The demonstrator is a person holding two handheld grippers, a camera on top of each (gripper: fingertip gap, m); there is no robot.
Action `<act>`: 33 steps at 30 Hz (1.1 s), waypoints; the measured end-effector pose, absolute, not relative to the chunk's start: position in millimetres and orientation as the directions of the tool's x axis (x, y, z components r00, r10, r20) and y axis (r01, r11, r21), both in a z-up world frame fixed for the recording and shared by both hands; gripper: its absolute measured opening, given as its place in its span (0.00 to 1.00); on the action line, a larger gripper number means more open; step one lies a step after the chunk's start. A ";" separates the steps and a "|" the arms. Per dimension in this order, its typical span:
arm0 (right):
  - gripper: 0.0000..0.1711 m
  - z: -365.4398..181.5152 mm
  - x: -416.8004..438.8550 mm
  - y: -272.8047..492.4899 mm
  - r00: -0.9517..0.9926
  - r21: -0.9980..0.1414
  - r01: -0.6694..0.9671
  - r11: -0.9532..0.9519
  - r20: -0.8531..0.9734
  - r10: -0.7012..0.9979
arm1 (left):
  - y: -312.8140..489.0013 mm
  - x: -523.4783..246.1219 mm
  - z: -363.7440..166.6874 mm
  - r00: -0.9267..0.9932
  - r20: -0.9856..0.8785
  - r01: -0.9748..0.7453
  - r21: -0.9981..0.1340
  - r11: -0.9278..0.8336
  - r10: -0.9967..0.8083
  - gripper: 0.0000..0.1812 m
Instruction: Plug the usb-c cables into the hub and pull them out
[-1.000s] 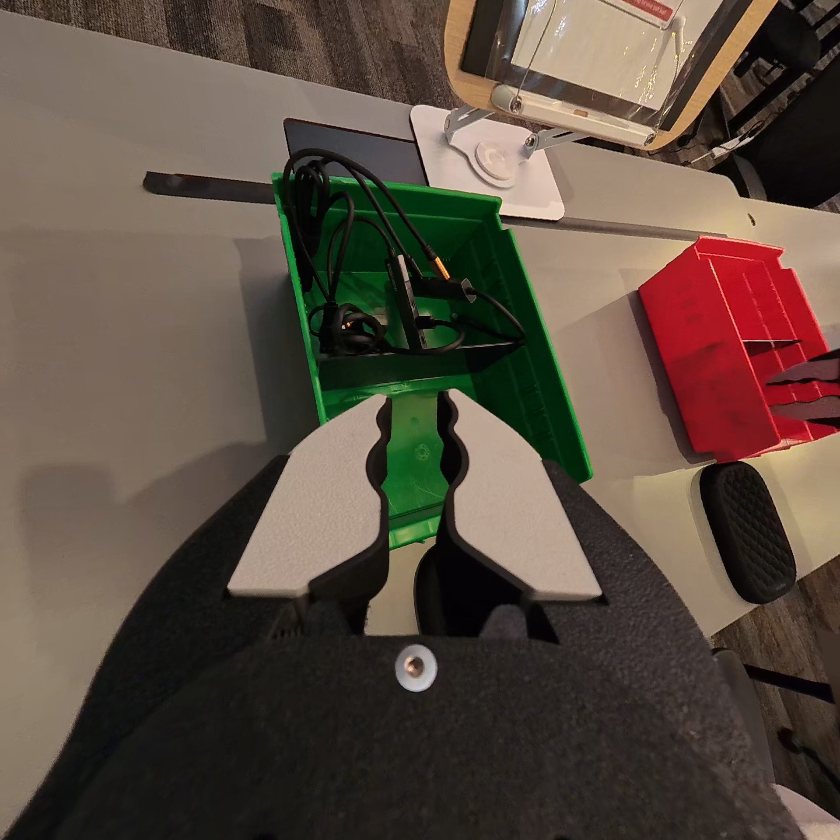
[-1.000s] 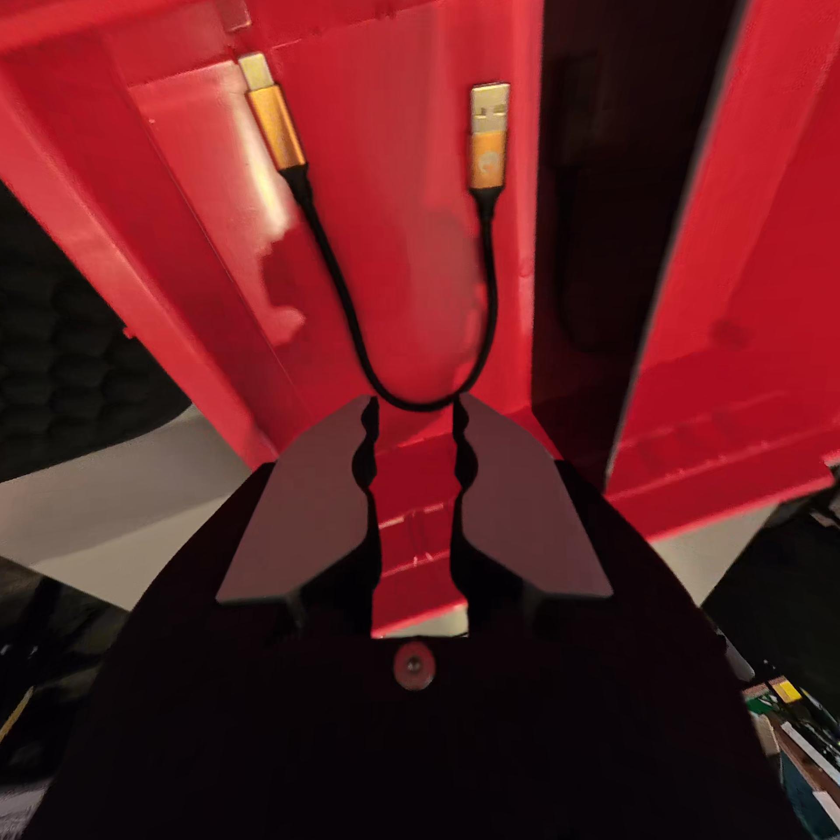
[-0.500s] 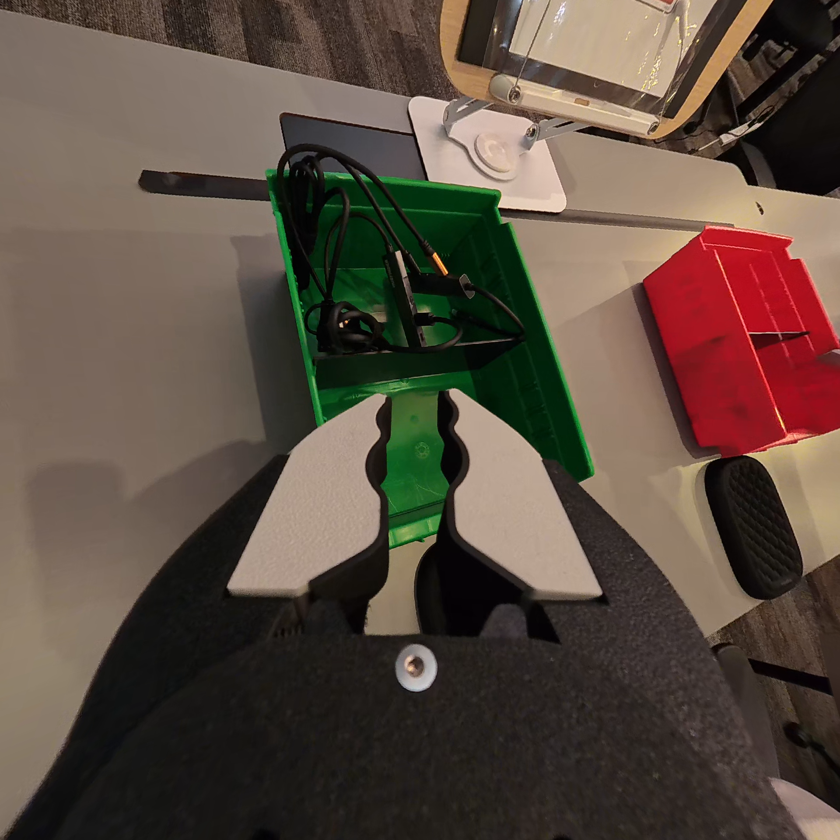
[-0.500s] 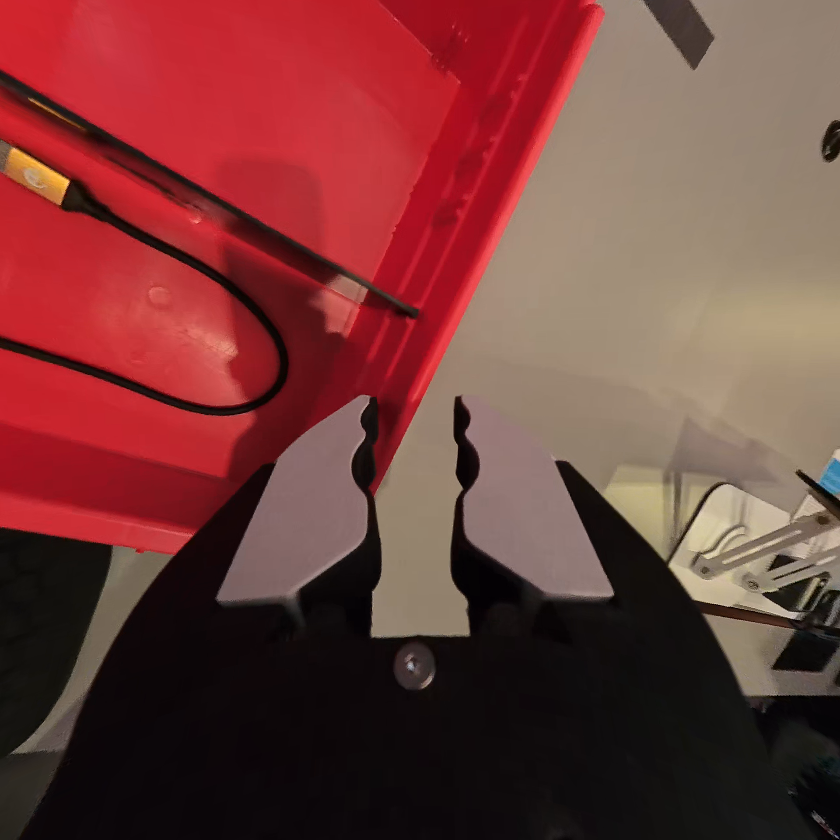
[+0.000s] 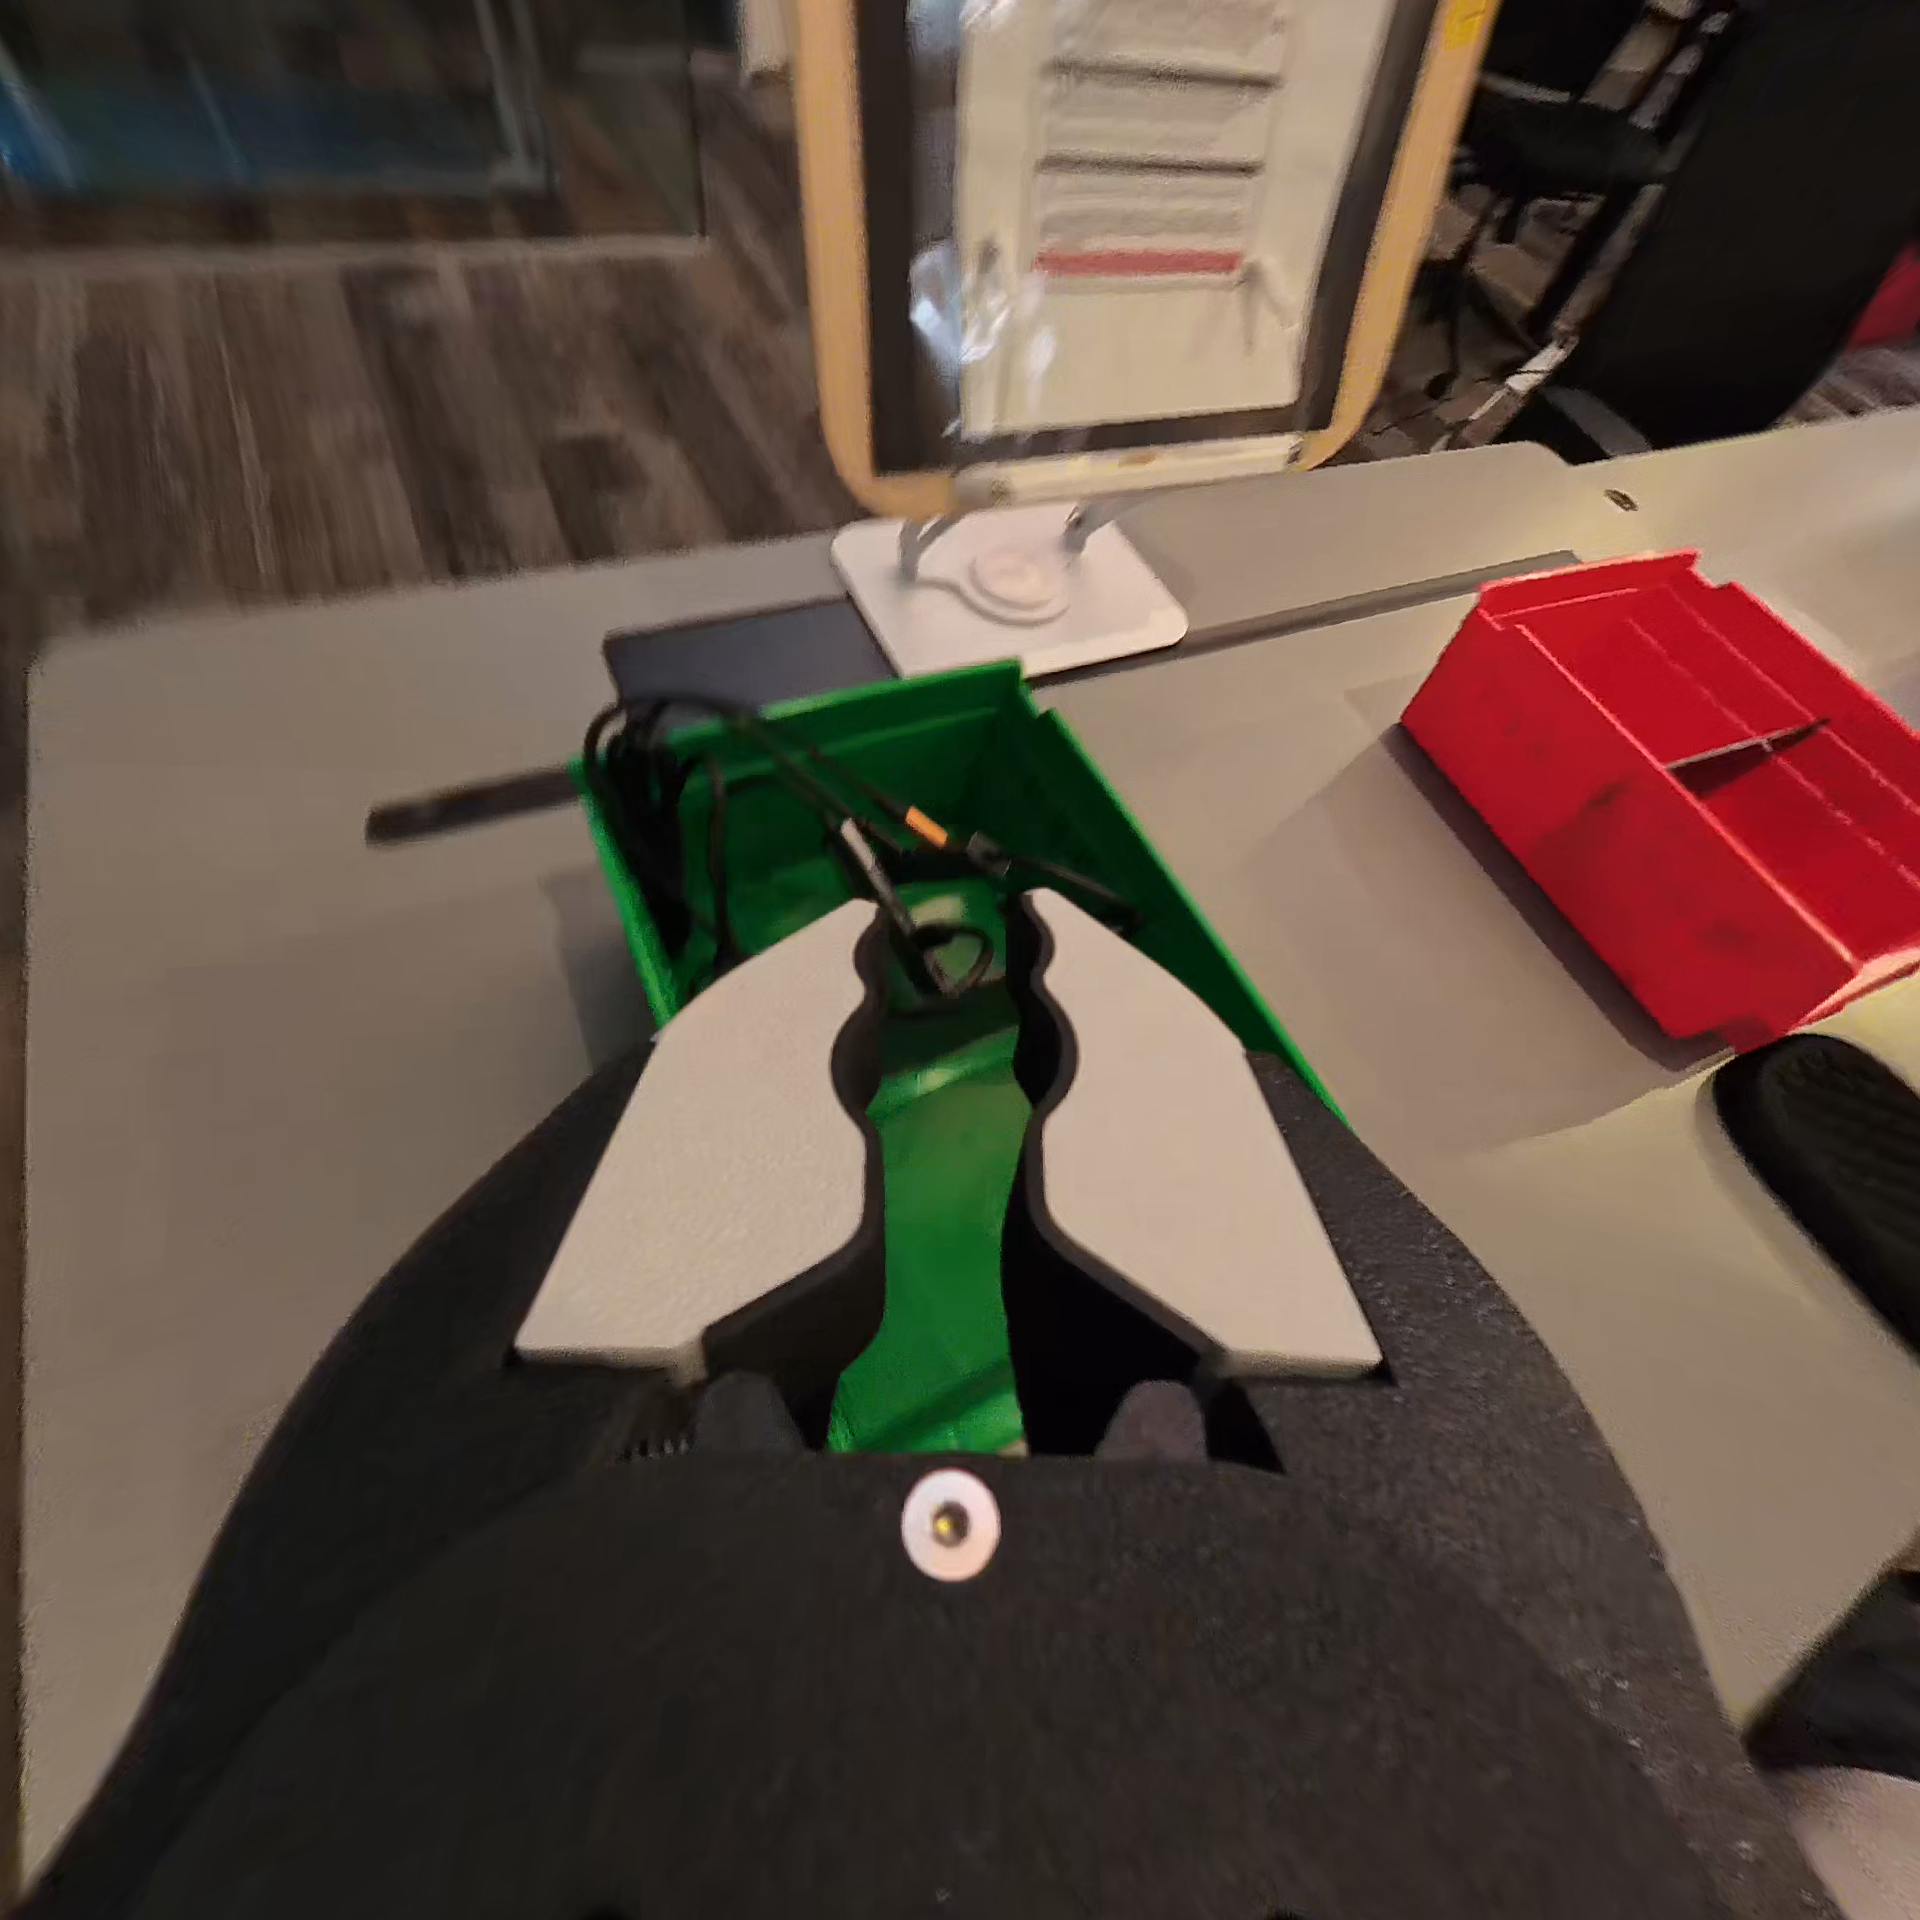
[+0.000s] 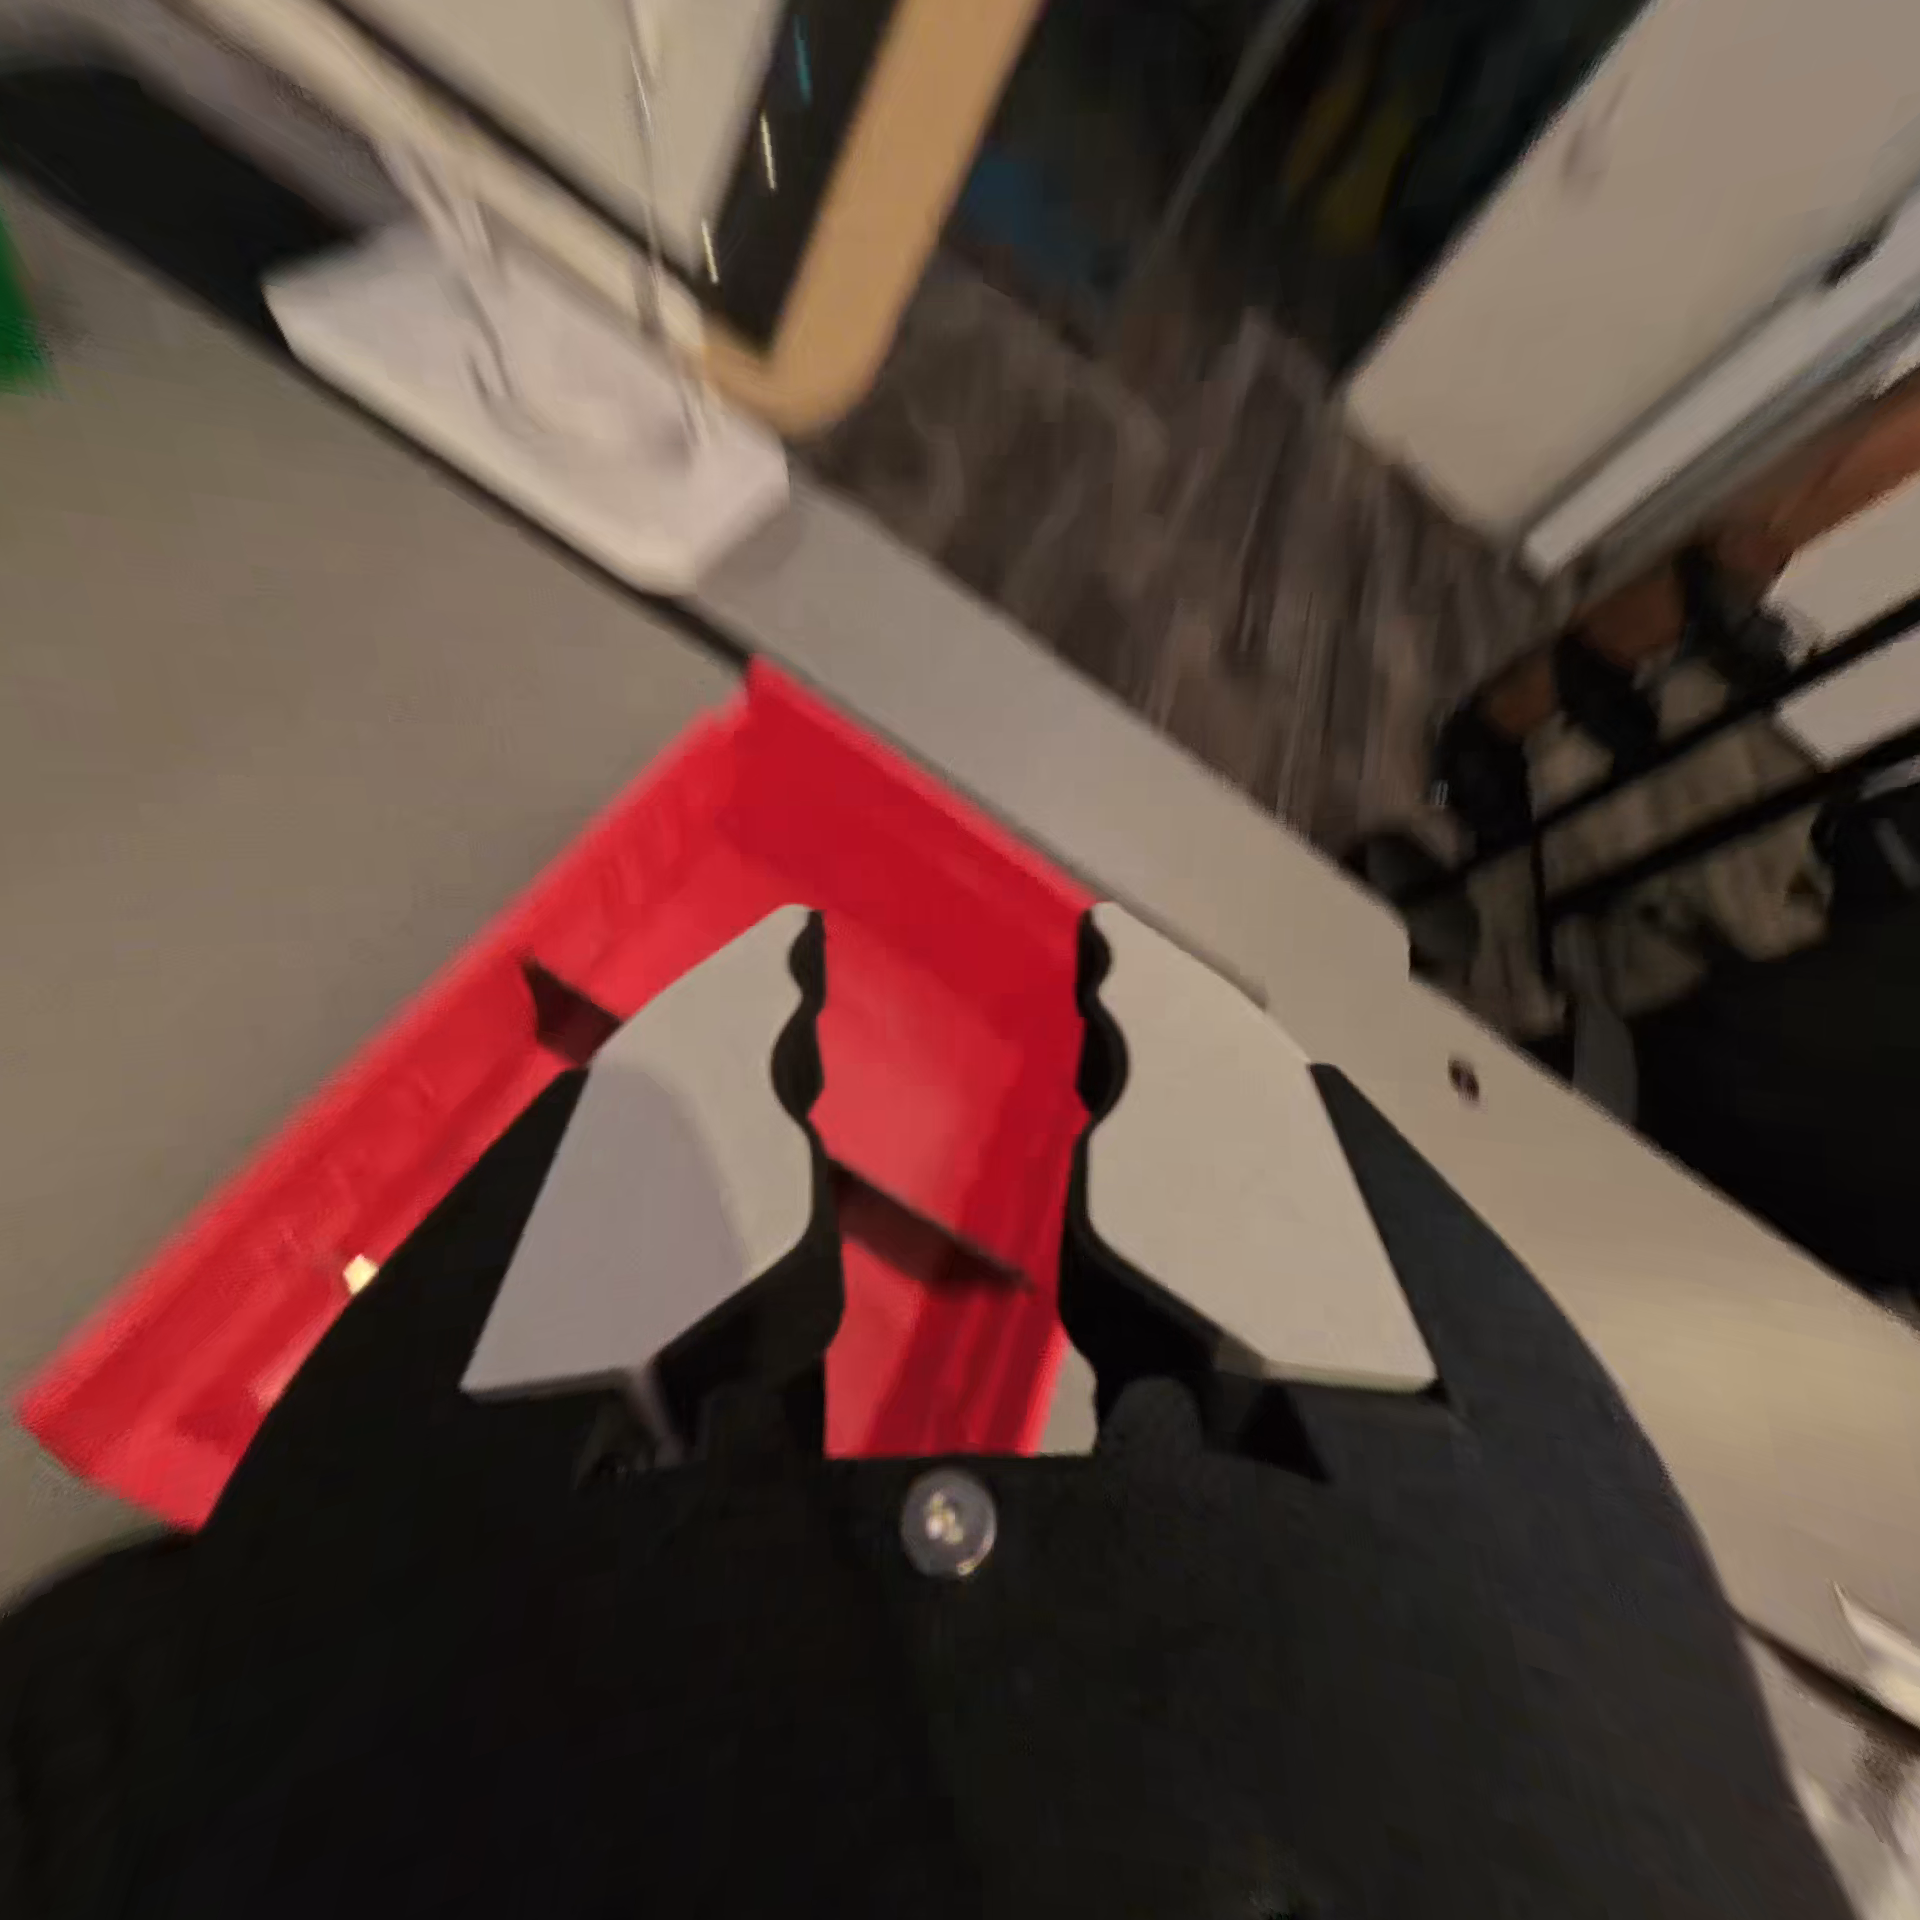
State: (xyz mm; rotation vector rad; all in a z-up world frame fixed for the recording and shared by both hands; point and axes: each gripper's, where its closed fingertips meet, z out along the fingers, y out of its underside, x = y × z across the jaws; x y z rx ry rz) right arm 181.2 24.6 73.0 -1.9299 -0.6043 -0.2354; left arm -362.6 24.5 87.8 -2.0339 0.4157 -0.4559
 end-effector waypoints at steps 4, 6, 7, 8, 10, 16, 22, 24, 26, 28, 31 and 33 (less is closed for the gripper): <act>0.38 133.1 116.4 25.9 0.876 -0.915 0.401 -0.041 0.370 0.308 | 40.2 -323.1 100.9 0.802 -0.174 -0.346 -0.915 -0.208 -0.572 0.19; 0.40 149.1 88.6 28.4 0.870 -0.938 0.345 0.028 0.331 0.365 | 52.9 -308.9 93.0 0.770 -0.352 -0.476 -0.872 -0.110 -0.532 0.25; 0.40 153.5 80.3 31.8 0.872 -0.948 0.317 0.036 0.306 0.383 | 60.1 -301.8 88.1 0.752 -0.409 -0.522 -0.848 -0.089 -0.517 0.28; 0.41 155.7 75.9 36.5 0.877 -0.957 0.289 0.037 0.280 0.390 | 66.7 -295.3 81.1 0.742 -0.425 -0.551 -0.828 -0.109 -0.519 0.31; 0.41 153.3 71.0 44.8 0.883 -0.970 0.237 0.049 0.236 0.406 | 78.8 -286.4 67.3 0.759 -0.391 -0.555 -0.806 -0.204 -0.520 0.35; 0.39 115.5 72.1 68.3 0.862 -0.988 0.154 0.026 0.147 0.485 | 90.2 -293.8 32.1 0.794 -0.420 -0.598 -0.668 -0.443 -0.439 0.30; 0.39 89.7 70.3 80.7 0.851 -0.963 0.268 -0.023 0.226 0.474 | 92.5 -266.2 24.3 0.923 0.129 -0.151 -0.744 -0.651 -0.362 0.26; 0.39 87.9 65.4 79.7 0.837 -0.959 0.284 -0.016 0.240 0.492 | 88.5 -260.6 12.8 0.919 0.189 -0.117 -0.708 -0.697 -0.347 0.22; 0.39 88.8 64.2 79.0 0.832 -0.955 0.295 -0.004 0.255 0.493 | 90.1 -263.7 -0.6 0.933 0.132 -0.166 -0.667 -0.726 -0.335 0.20; 0.39 89.2 65.7 78.8 0.825 -0.947 0.320 0.010 0.284 0.488 | 100.0 -263.6 -8.6 0.928 0.095 -0.230 -0.613 -0.756 -0.360 0.19; 0.40 88.7 73.4 78.7 0.828 -0.936 0.353 0.005 0.314 0.465 | 106.6 -245.5 -11.4 0.891 0.236 -0.221 -0.521 -0.825 -0.388 0.19; 0.40 90.1 75.8 76.6 0.824 -0.934 0.358 0.011 0.321 0.468 | 108.1 -249.4 -15.6 0.906 0.211 -0.231 -0.479 -0.847 -0.367 0.20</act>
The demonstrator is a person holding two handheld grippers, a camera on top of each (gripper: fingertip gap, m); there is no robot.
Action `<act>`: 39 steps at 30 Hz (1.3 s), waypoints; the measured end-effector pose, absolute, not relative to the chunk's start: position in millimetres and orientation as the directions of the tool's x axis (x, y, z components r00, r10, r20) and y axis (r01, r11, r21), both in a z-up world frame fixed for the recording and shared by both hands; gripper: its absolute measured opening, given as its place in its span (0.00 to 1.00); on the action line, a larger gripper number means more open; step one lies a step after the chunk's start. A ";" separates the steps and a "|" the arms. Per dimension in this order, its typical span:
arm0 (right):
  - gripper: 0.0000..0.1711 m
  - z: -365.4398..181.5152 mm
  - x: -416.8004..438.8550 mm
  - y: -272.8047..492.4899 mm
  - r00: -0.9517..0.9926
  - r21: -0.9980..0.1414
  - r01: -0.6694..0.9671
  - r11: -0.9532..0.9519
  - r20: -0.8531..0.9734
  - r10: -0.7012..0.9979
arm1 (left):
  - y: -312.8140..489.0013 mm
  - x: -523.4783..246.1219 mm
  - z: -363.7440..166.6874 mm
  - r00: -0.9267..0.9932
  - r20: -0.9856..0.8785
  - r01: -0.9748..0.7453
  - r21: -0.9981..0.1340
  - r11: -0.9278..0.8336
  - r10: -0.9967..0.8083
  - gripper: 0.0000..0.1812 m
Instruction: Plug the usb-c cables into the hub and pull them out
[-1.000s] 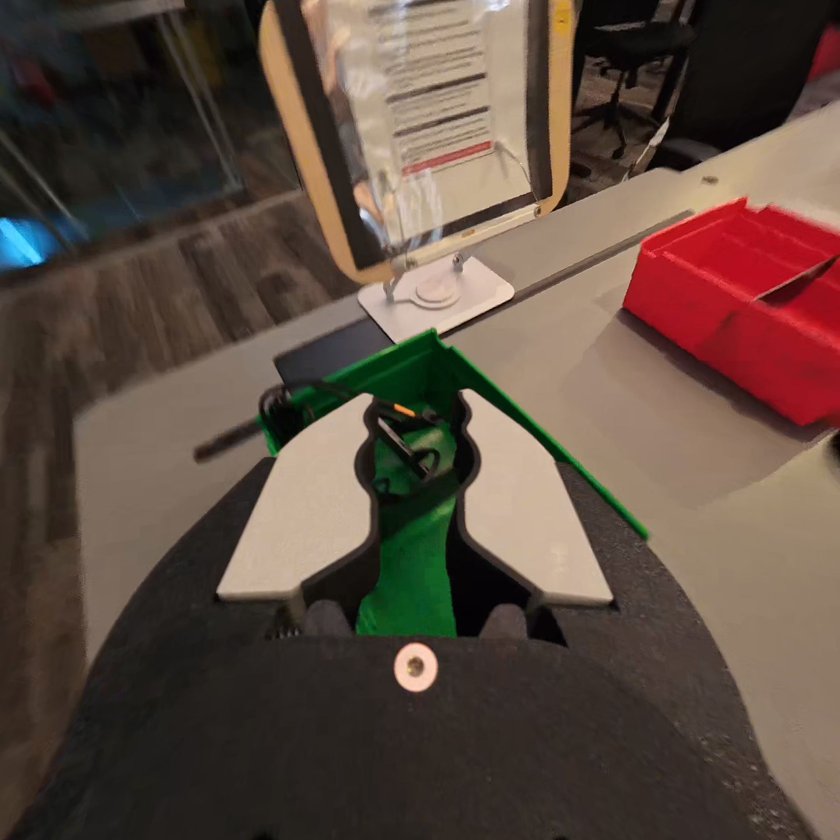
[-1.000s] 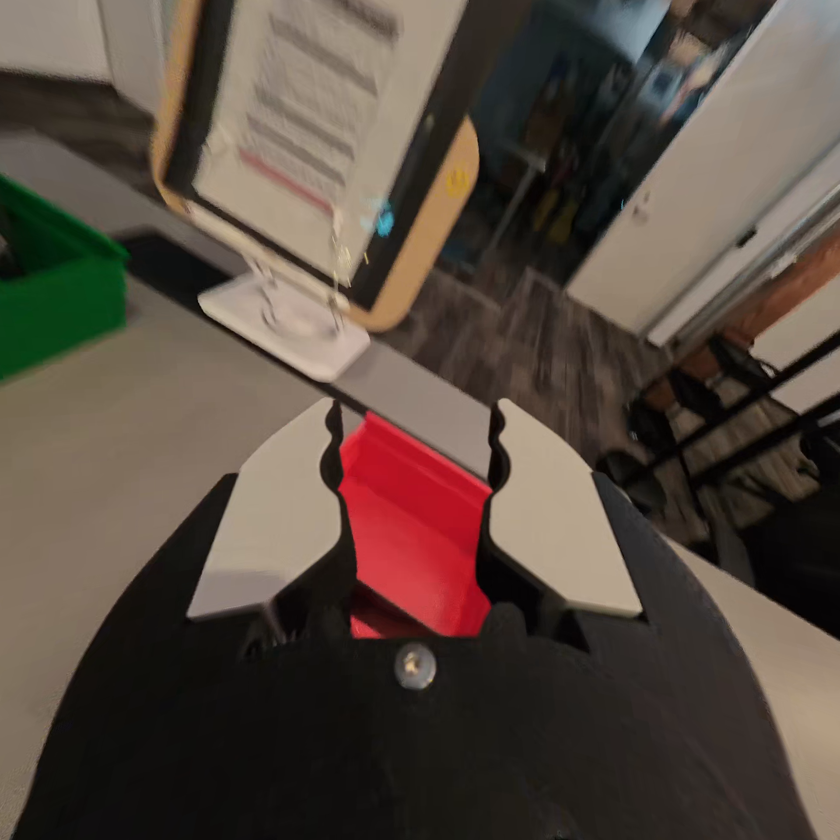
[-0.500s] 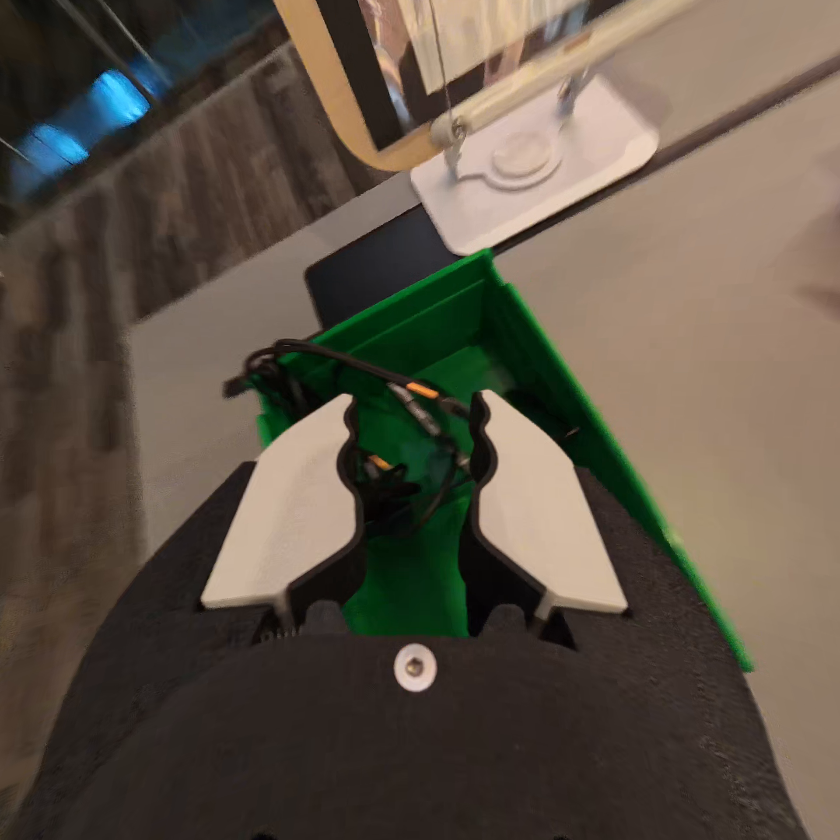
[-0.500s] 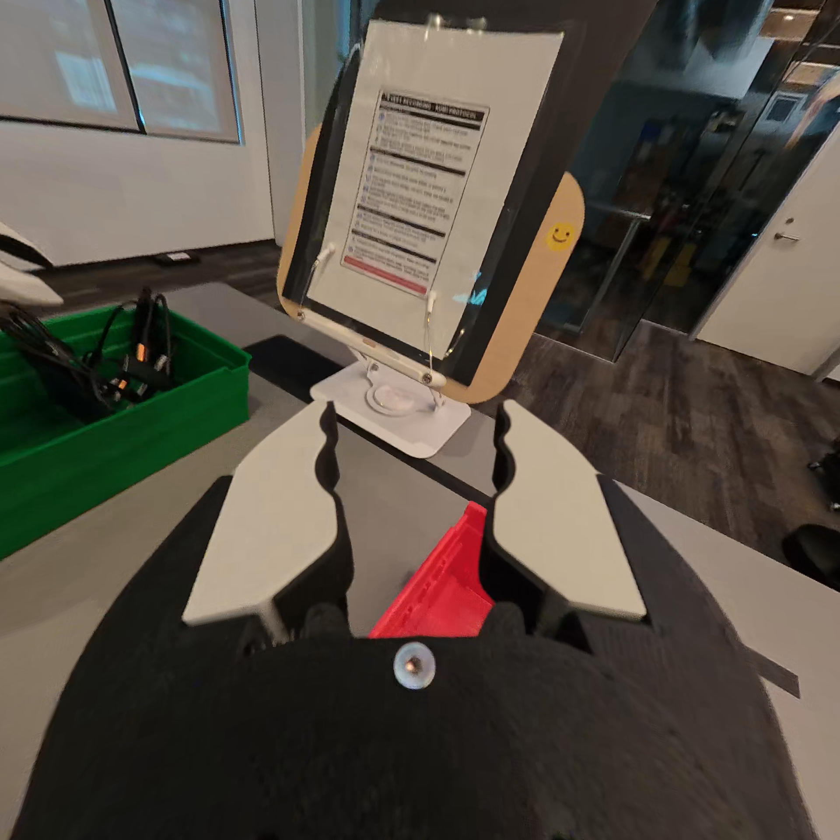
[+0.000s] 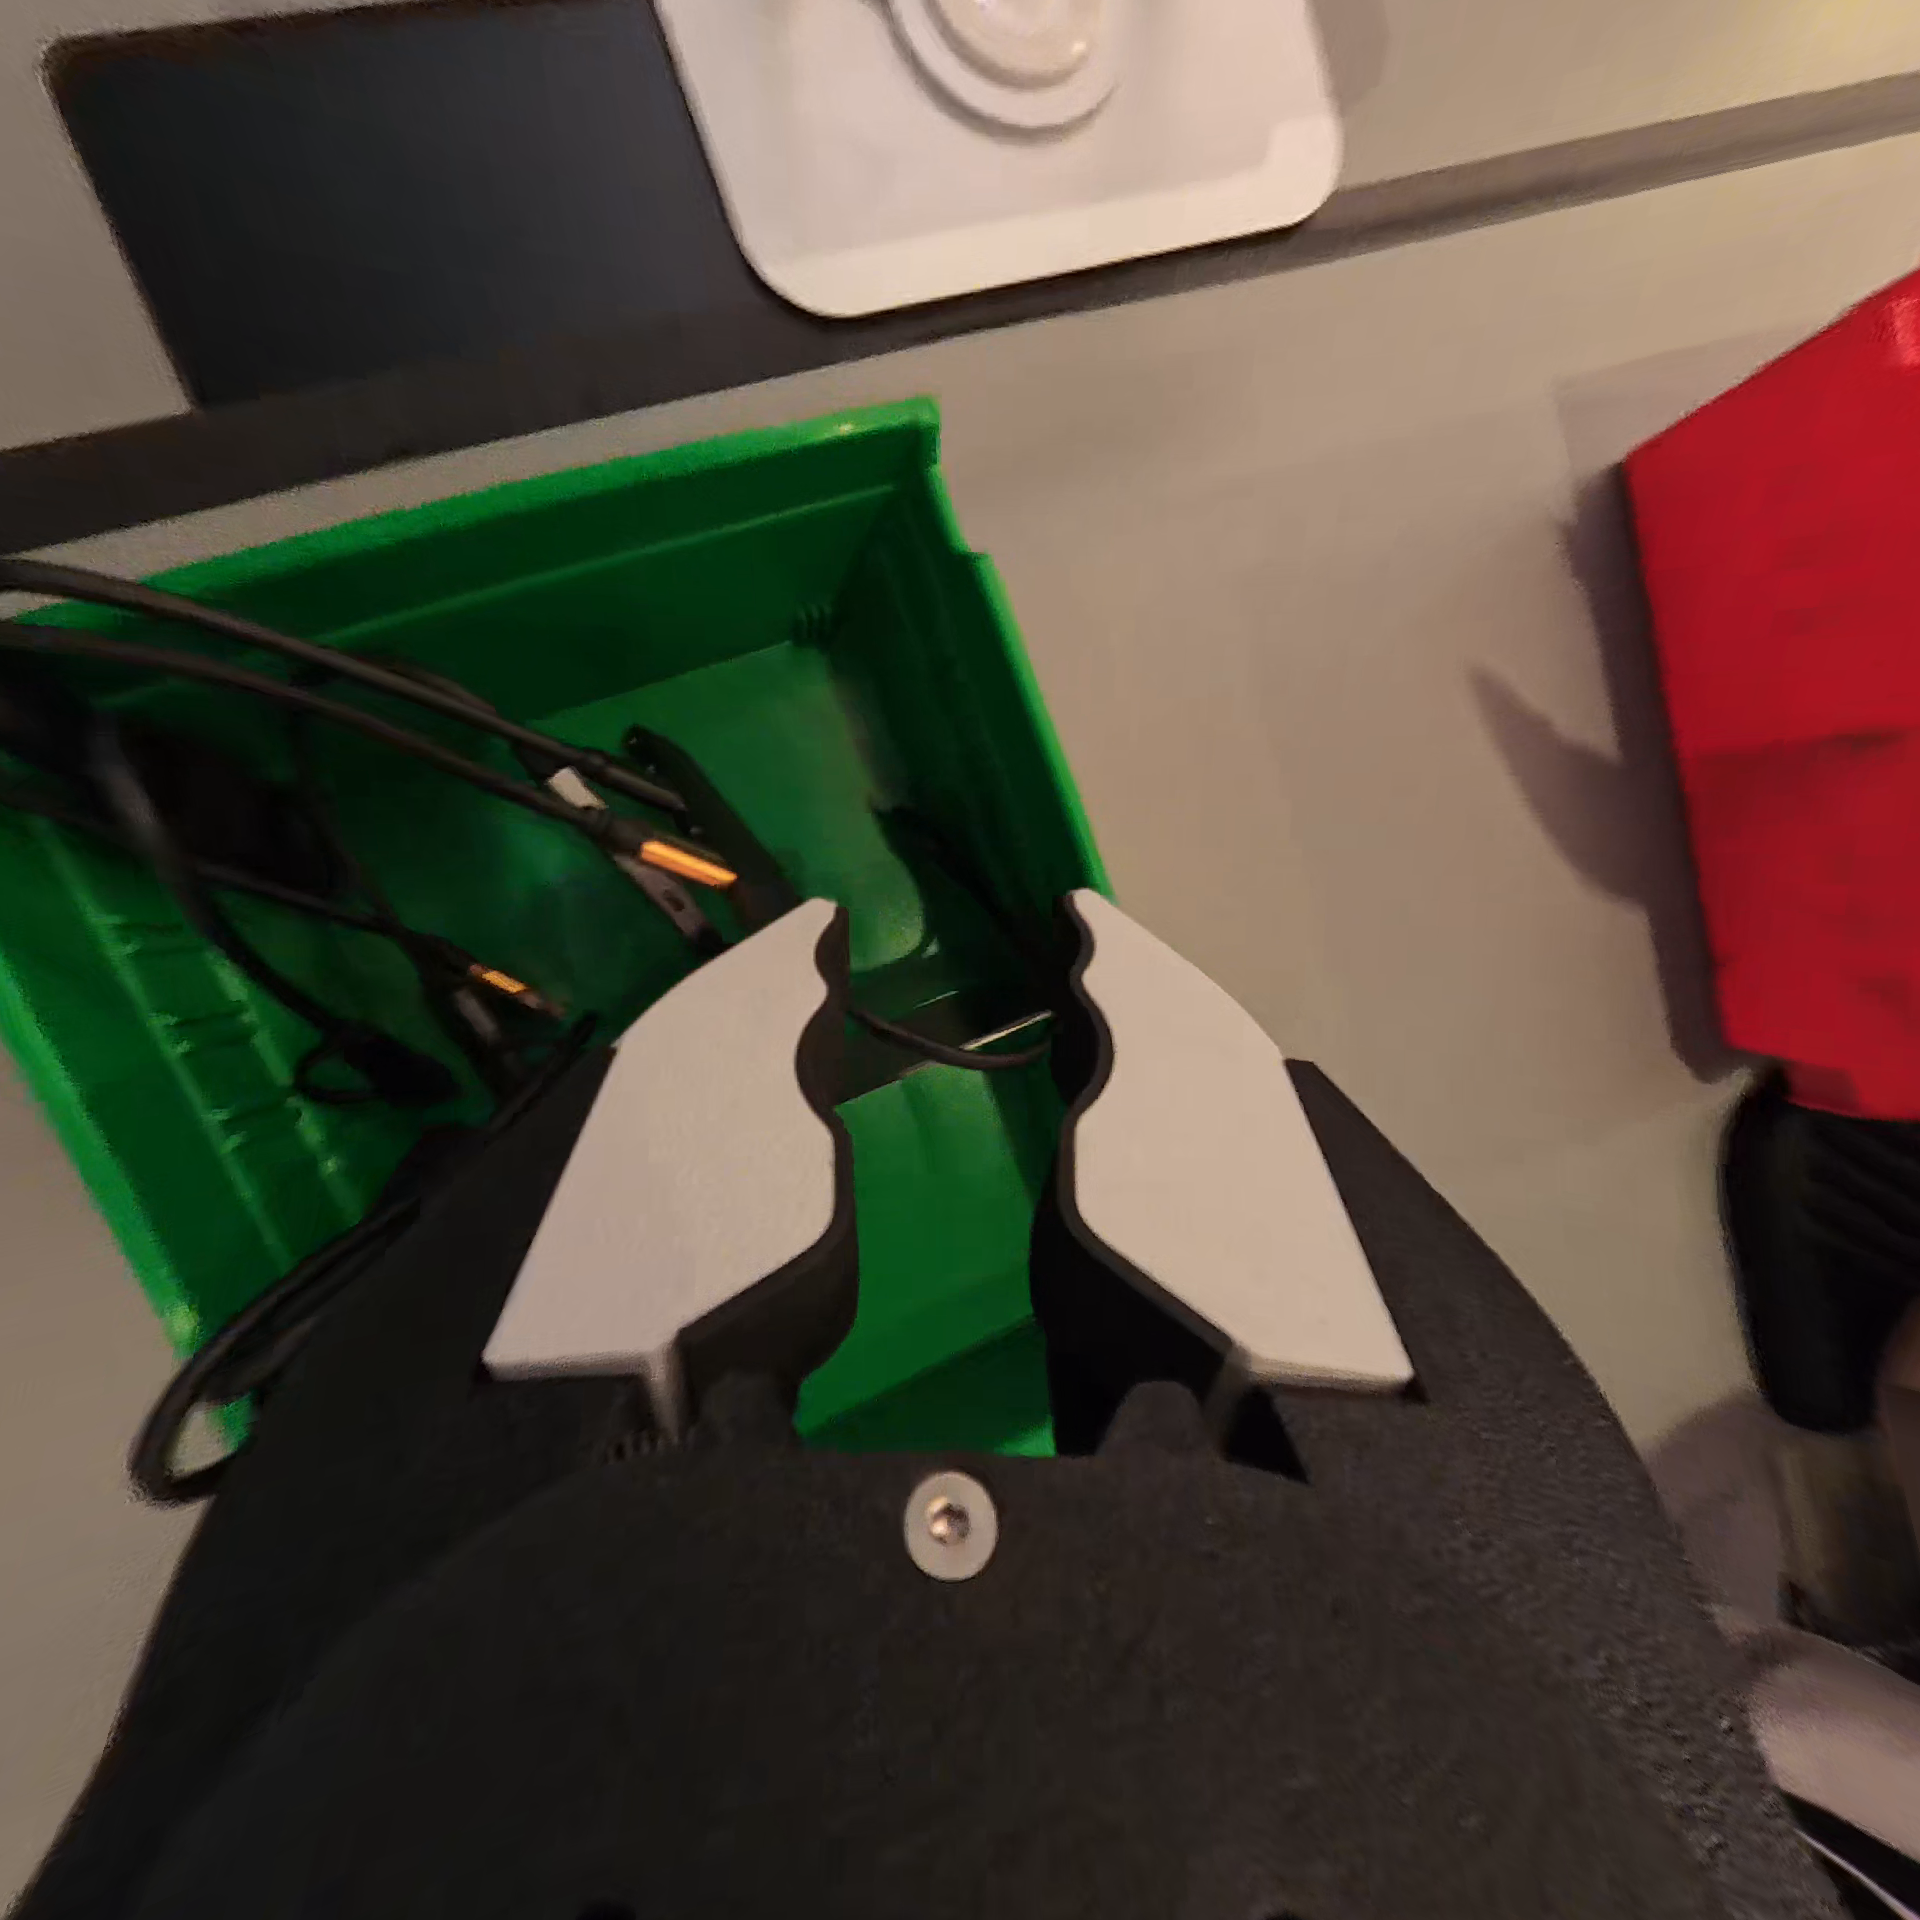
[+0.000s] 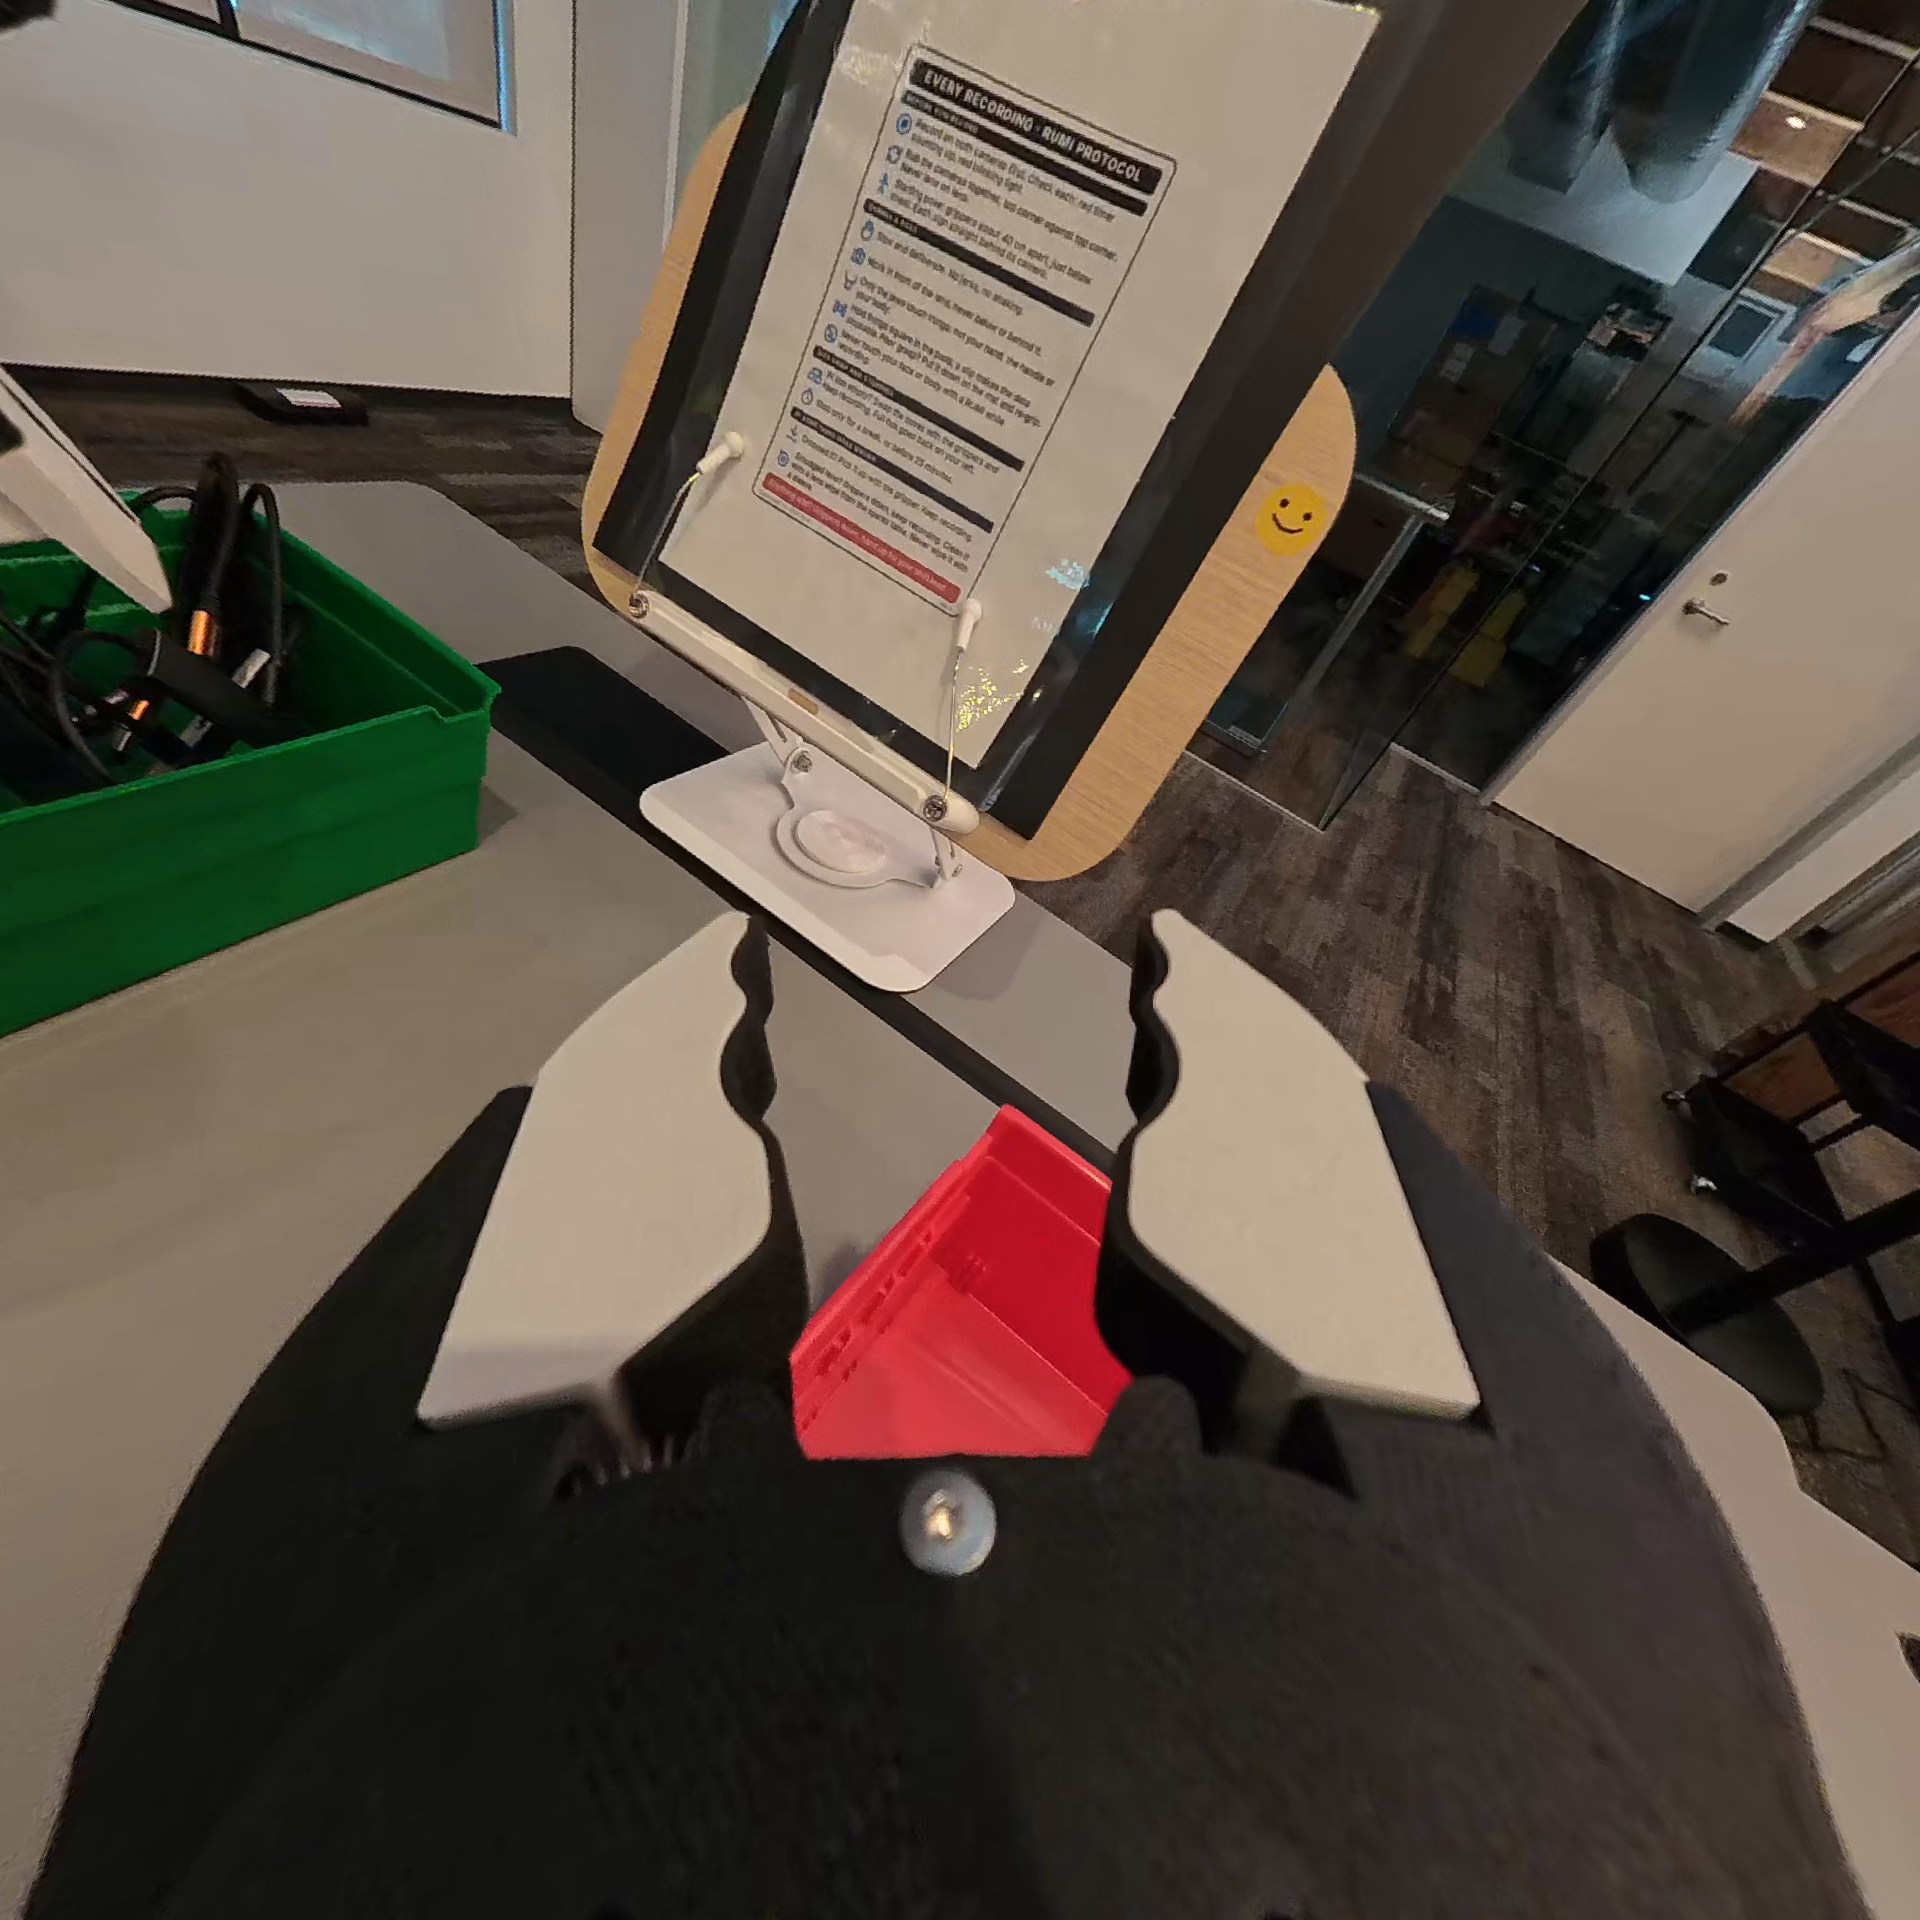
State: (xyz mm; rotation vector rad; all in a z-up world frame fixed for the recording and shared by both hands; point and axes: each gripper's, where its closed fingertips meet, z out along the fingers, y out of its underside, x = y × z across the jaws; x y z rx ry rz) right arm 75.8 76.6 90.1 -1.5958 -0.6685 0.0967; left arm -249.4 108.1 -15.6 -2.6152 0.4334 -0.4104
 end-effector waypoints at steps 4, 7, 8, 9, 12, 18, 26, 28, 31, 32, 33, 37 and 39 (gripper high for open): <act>0.39 97.8 77.6 72.8 0.822 -0.939 0.341 0.039 0.318 0.472 | 110.8 -277.9 -21.2 0.952 -0.028 -0.282 -0.459 -0.843 -0.304 0.18; 0.39 100.2 77.7 69.2 0.816 -0.936 0.347 0.051 0.329 0.476 | 110.4 -279.8 -25.4 0.978 0.017 -0.179 -0.452 -0.874 -0.210 0.17; 0.40 100.6 79.2 68.5 0.815 -0.933 0.357 0.054 0.339 0.469 | 111.0 -279.9 -28.2 0.983 0.050 -0.136 -0.437 -0.889 -0.175 0.20; 0.40 101.2 80.9 67.8 0.815 -0.929 0.366 0.058 0.350 0.462 | 113.7 -281.1 -30.4 0.987 0.076 -0.094 -0.435 -0.896 -0.140 0.20; 0.40 103.7 83.8 65.5 0.813 -0.927 0.369 0.072 0.359 0.458 | 117.1 -283.5 -42.4 0.981 0.193 0.063 -0.373 -0.926 -0.011 0.25; 0.40 105.3 87.6 66.2 0.815 -0.932 0.354 0.077 0.348 0.463 | 120.6 -282.7 -61.0 0.970 0.227 0.146 -0.278 -0.949 0.083 0.26; 0.40 95.5 83.3 67.9 0.781 -0.906 0.419 0.064 0.395 0.483 | 126.2 -275.9 -74.7 0.956 0.268 0.188 -0.247 -0.951 0.119 0.15; 0.40 92.1 79.9 67.9 0.764 -0.890 0.451 0.065 0.423 0.488 | 125.5 -280.0 -78.1 0.963 0.242 0.175 -0.235 -0.956 0.116 0.13; 0.40 91.1 78.8 70.1 0.760 -0.876 0.477 0.066 0.450 0.468 | 117.8 -278.5 -86.5 0.957 0.253 0.185 -0.150 -0.971 0.143 0.13; 0.40 90.0 77.0 69.6 0.756 -0.876 0.478 0.064 0.447 0.479 | 117.4 -277.5 -87.3 0.957 0.256 0.176 -0.142 -0.974 0.135 0.13; 0.40 89.1 75.6 69.4 0.751 -0.875 0.479 0.064 0.447 0.486 | 117.5 -277.6 -87.7 0.960 0.250 0.163 -0.142 -0.976 0.124 0.13; 0.40 85.9 76.7 70.8 0.744 -0.866 0.496 0.060 0.459 0.485 | 115.2 -277.0 -90.1 0.958 0.259 0.152 -0.104 -0.983 0.121 0.12; 0.39 85.7 77.4 71.6 0.745 -0.867 0.495 0.061 0.460 0.484 | 114.4 -276.9 -90.4 0.959 0.261 0.135 -0.087 -0.987 0.109 0.11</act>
